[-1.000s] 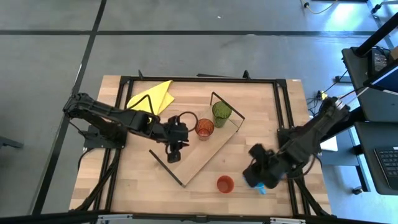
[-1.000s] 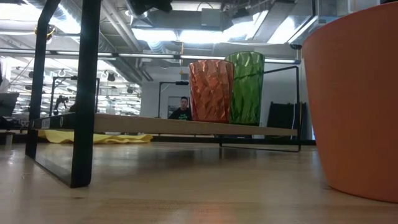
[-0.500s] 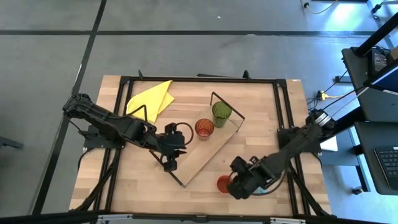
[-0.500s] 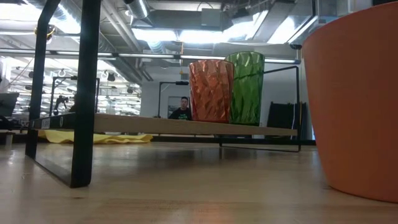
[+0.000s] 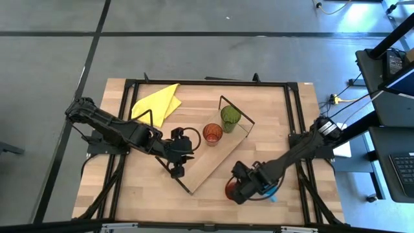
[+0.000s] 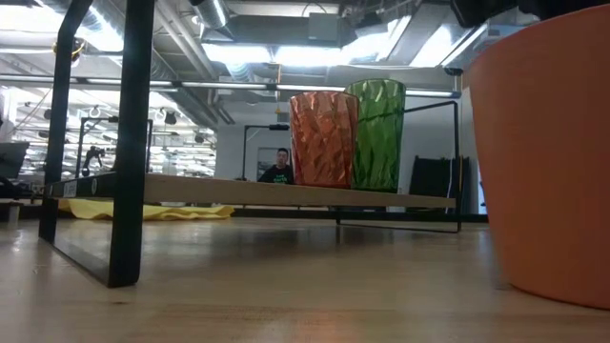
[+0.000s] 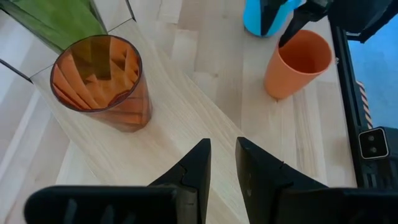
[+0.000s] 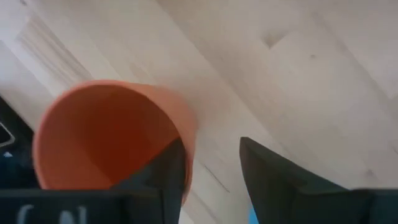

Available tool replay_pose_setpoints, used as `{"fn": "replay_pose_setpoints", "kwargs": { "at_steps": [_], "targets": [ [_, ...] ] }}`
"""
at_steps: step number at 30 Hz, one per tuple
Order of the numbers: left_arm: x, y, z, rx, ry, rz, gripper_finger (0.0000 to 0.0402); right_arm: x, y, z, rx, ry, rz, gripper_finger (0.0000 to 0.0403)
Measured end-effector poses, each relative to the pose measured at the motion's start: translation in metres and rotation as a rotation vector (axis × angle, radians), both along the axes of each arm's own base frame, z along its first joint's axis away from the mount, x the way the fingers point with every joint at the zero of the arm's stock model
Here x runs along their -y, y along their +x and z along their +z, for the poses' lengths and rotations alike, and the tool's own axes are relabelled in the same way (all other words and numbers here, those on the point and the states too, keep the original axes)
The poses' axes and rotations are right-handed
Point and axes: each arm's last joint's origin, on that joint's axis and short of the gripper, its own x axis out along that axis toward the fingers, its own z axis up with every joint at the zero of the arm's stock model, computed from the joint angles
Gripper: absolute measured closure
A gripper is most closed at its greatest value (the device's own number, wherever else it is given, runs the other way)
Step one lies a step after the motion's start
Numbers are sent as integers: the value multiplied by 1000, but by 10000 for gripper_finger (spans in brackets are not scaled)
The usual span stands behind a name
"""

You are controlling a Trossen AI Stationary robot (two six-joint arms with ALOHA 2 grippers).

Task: Stack small to large cups/mugs on shelf
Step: Put the orange cup on the shelf

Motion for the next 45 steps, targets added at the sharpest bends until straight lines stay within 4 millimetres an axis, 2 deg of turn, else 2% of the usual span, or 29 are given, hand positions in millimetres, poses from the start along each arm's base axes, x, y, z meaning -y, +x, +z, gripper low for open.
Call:
{"fn": "replay_pose_setpoints", "kwargs": {
  "at_steps": [5,11,13,18,26,30,34,37,45],
  "targets": [
    [-1,0,0,4,16,14,332,-1,2,-6,-41,19,58,284],
    [-3,-3,-3,-37,21,49,332,4,5,-3,-29,13,122,376],
    [-5,-6,-5,-59,23,91,332,8,8,-2,-25,10,145,391],
    [-8,-14,-3,-81,16,148,332,27,25,7,-3,33,190,392],
    [-16,-29,14,-14,15,213,332,65,63,65,177,17,267,396],
    [-19,-41,23,22,24,232,332,89,74,85,214,-17,273,396],
    [-21,-51,30,55,49,253,332,113,90,87,223,-42,245,396],
    [-23,-56,35,82,53,267,332,124,103,85,230,-48,242,396],
    [-25,-59,35,82,65,300,332,133,131,78,210,-22,249,394]
  ]
}}
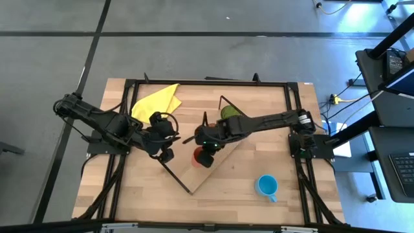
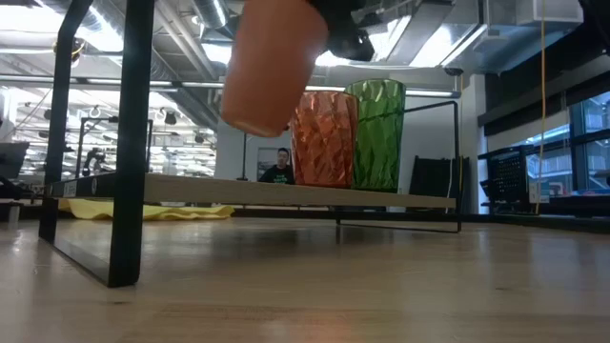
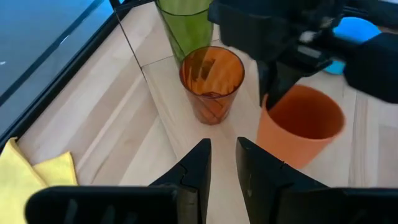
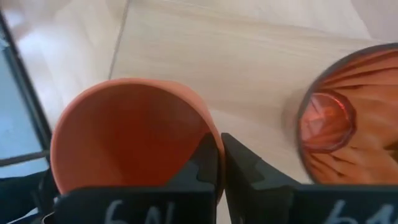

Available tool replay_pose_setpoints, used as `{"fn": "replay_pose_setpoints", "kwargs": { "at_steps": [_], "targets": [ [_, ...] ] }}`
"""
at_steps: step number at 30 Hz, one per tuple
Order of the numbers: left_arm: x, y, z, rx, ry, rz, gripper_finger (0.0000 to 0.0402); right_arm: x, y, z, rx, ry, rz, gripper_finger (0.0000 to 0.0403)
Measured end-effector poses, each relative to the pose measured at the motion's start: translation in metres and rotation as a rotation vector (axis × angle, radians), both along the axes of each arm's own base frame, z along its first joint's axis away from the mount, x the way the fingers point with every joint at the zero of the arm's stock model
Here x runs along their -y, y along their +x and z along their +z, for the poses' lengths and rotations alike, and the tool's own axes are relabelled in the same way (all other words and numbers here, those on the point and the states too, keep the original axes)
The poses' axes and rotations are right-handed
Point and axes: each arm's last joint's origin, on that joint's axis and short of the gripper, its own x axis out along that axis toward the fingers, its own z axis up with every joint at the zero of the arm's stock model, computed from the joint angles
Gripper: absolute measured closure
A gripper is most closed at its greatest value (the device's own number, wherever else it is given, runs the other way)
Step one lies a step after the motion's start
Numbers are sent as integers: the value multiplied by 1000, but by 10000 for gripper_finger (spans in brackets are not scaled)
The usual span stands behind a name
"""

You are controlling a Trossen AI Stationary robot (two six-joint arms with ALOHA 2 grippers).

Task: Stack small to large cups/mugs on shelf
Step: Put the orange cup on the shelf

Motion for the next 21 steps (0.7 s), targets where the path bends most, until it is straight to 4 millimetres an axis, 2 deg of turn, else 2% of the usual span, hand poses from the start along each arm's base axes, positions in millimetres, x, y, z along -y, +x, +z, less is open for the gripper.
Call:
{"fn": "replay_pose_setpoints", "kwargs": {
  "at_steps": [6,13,21],
  "targets": [
    [0,0,0,2,-6,13,332,8,6,-8,-31,14,-50,393],
    [-1,0,0,6,11,27,332,7,14,-26,-79,17,-43,392],
    [-1,-1,0,0,15,27,332,9,17,-27,-54,-15,-49,389]
  ]
}}
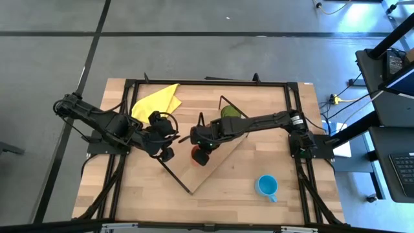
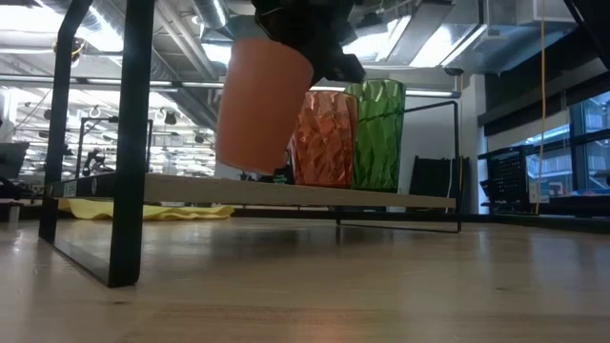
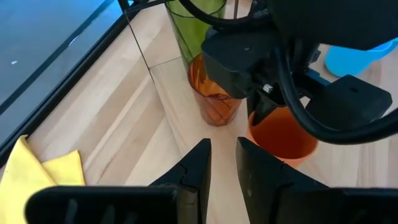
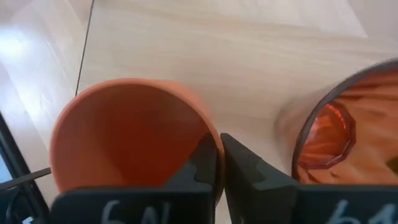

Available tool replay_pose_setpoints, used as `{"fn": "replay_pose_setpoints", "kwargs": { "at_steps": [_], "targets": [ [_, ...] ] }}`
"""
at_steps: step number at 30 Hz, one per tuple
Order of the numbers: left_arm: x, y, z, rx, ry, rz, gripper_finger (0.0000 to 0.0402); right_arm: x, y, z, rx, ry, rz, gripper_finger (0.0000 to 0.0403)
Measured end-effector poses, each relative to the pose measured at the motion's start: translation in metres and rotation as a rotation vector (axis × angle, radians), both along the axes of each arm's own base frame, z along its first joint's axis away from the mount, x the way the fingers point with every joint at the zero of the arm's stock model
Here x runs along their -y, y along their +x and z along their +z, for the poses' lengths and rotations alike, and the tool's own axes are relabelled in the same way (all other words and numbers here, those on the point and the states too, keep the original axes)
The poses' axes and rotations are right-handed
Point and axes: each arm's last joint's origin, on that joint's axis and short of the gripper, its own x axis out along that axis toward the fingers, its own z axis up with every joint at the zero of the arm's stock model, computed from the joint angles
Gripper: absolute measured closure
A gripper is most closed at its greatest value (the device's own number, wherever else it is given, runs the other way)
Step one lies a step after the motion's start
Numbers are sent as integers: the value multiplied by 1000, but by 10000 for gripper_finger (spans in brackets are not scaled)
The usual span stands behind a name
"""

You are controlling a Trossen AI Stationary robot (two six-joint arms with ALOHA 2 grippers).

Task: Stack small to large cups/mugs on shelf
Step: Put the orange cup on the shelf

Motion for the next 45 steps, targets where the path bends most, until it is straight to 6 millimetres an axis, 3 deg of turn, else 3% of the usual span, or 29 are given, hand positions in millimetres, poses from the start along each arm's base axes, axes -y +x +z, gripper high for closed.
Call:
{"fn": "replay_pose_setpoints", "kwargs": {
  "at_steps": [15,34,45],
  "targets": [
    [0,0,0,0,0,0,332,17,1,1,2,-79,-49,367],
    [-1,-3,-2,-40,19,0,332,15,1,1,-10,0,-30,355],
    [-1,-3,-3,-50,39,-17,332,14,-1,0,-29,50,-52,314]
  ]
}}
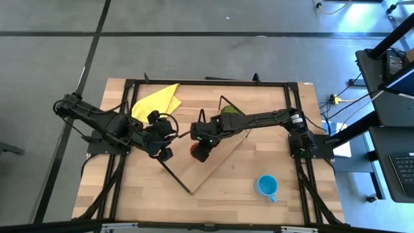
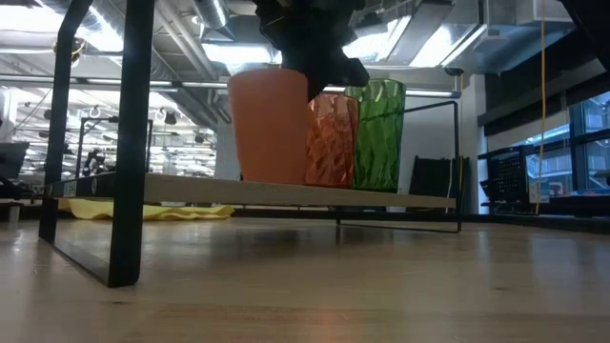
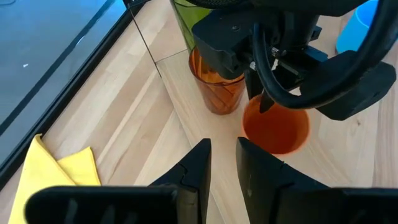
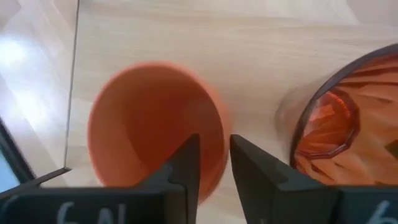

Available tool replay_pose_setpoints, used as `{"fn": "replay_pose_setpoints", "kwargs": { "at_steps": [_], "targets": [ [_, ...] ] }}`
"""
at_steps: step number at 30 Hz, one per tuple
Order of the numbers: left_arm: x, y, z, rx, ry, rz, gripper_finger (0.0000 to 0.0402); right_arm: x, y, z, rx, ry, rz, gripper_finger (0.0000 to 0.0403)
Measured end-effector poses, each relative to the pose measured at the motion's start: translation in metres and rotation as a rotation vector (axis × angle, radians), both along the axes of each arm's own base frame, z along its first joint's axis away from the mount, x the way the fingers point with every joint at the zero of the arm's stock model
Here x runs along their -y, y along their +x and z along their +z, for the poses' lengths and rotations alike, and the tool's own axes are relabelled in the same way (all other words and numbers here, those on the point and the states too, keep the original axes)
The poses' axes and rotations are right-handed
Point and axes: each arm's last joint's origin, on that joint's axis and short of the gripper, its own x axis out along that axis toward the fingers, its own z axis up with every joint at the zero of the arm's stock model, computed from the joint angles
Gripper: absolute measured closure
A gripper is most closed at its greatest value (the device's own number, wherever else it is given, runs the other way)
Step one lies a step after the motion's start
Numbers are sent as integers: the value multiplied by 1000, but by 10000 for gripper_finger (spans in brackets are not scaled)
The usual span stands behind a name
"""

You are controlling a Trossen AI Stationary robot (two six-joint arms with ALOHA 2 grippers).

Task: Stack small to large cups/mugs on shelf
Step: Put the orange cup on the shelf, then put the blue mug on the shelf

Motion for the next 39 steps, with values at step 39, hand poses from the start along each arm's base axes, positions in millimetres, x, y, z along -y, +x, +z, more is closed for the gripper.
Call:
{"fn": "replay_pose_setpoints", "kwargs": {
  "at_steps": [39],
  "targets": [
    [0,0,-20,-52,-6,16,332,-111,-202,33,-316,-6,-427,322]
  ]
}}
